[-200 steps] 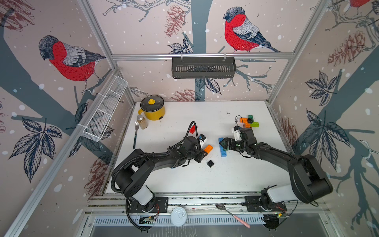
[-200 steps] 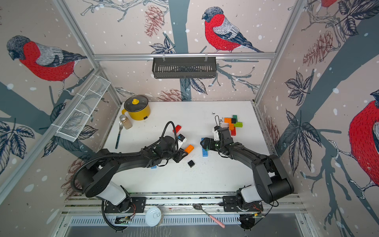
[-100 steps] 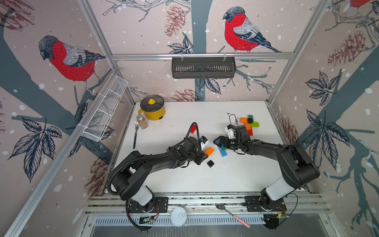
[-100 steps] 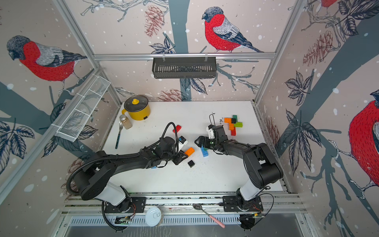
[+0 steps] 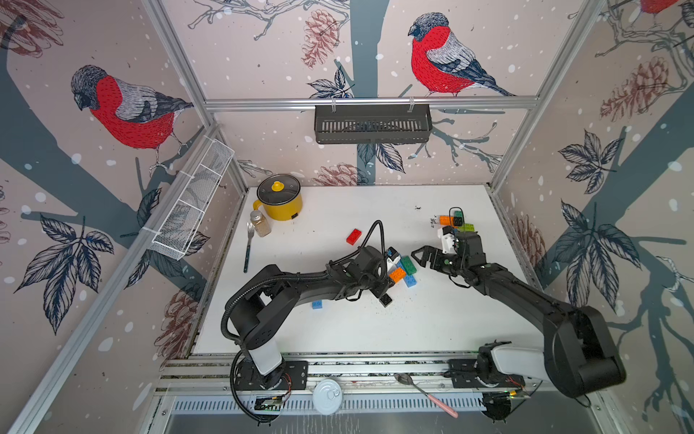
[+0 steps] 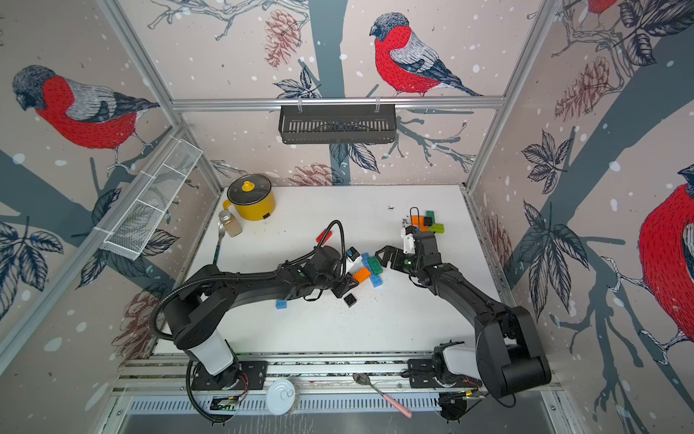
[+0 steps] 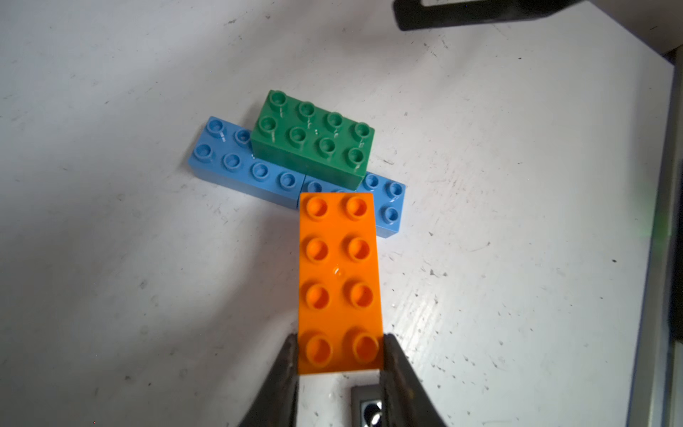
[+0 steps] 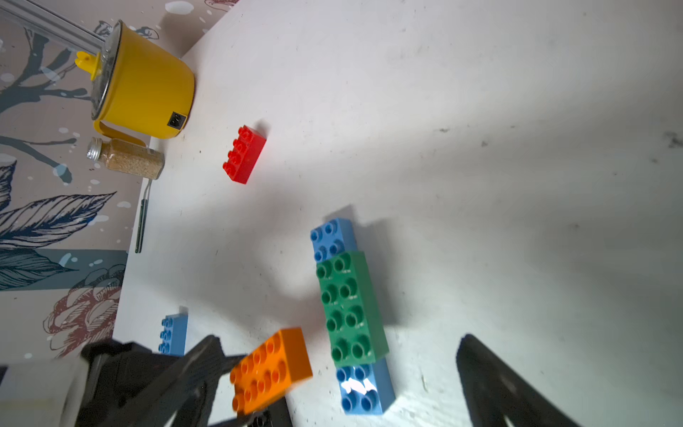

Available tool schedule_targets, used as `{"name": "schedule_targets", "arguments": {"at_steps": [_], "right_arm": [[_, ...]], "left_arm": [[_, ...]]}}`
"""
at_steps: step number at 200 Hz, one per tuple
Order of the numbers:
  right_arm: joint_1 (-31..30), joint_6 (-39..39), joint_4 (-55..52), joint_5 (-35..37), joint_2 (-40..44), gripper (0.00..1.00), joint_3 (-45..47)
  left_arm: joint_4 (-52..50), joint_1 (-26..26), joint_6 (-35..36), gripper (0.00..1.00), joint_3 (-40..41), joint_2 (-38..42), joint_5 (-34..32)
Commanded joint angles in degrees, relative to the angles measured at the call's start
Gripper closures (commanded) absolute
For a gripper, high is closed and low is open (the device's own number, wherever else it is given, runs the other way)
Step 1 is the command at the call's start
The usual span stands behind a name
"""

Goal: Assemble a small pinwheel with lego
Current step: Adjust the lego brick at the center of the board, then assemble the lego brick with the lego brick.

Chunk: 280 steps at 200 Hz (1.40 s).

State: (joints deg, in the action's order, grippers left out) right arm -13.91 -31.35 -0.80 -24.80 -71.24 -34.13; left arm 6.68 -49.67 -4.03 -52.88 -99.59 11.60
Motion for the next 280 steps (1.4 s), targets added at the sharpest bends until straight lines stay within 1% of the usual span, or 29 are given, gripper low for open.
{"name": "schedule_targets", "arguments": {"at_steps": [1, 31, 89, 126, 130, 133, 143, 178, 221, 280], "right_arm": [[0.0, 1.2, -3.7, 2.3, 3.5, 0.01, 1.5], [-0.6, 2.2, -4.9, 2.6, 4.2, 0.01, 2.4], [-3.2, 3.4, -4.3, 4.2, 0.1, 0.01, 0.9], [-4.0, 3.5, -3.9, 4.5, -0.3, 0.01, 0.4], [-4.1, 3.6, -4.0, 4.6, -1.7, 0.01, 0.3], [-4.1, 3.6, -4.0, 4.7, -1.8, 0.01, 0.3], [-4.3, 3.7, -4.1, 4.8, -2.2, 0.01, 0.3], [-5.8, 4.4, -4.8, 7.4, -3.9, 0.01, -0.1], [-6.3, 4.1, -4.4, 9.3, -5.6, 0.01, -0.7], [-6.9, 4.4, -4.3, 10.2, -7.7, 0.01, -1.9]], "left_arm": [[-2.1, -0.2, 1.3, 0.88, -2.1, -1.8, -1.7], [-2.0, -0.3, 1.2, 0.88, -3.3, -3.0, -1.9], [-2.5, -1.2, 2.1, 0.89, -4.0, -3.4, -0.9], [-3.2, -1.4, 2.0, 0.89, -4.0, -4.7, -2.0], [-3.1, -1.4, 2.0, 0.89, -4.0, -4.8, -2.0], [-3.2, -1.4, 2.1, 0.89, -5.4, -4.9, -2.1], [-3.6, -1.4, 2.0, 0.89, -5.9, -5.1, -2.5], [-4.6, -1.5, 2.6, 0.89, -6.4, -5.4, -2.6], [-5.5, -1.7, 2.8, 0.89, -6.9, -6.1, -3.2], [-5.9, -2.1, 2.7, 0.89, -7.3, -6.5, -3.9]]}}
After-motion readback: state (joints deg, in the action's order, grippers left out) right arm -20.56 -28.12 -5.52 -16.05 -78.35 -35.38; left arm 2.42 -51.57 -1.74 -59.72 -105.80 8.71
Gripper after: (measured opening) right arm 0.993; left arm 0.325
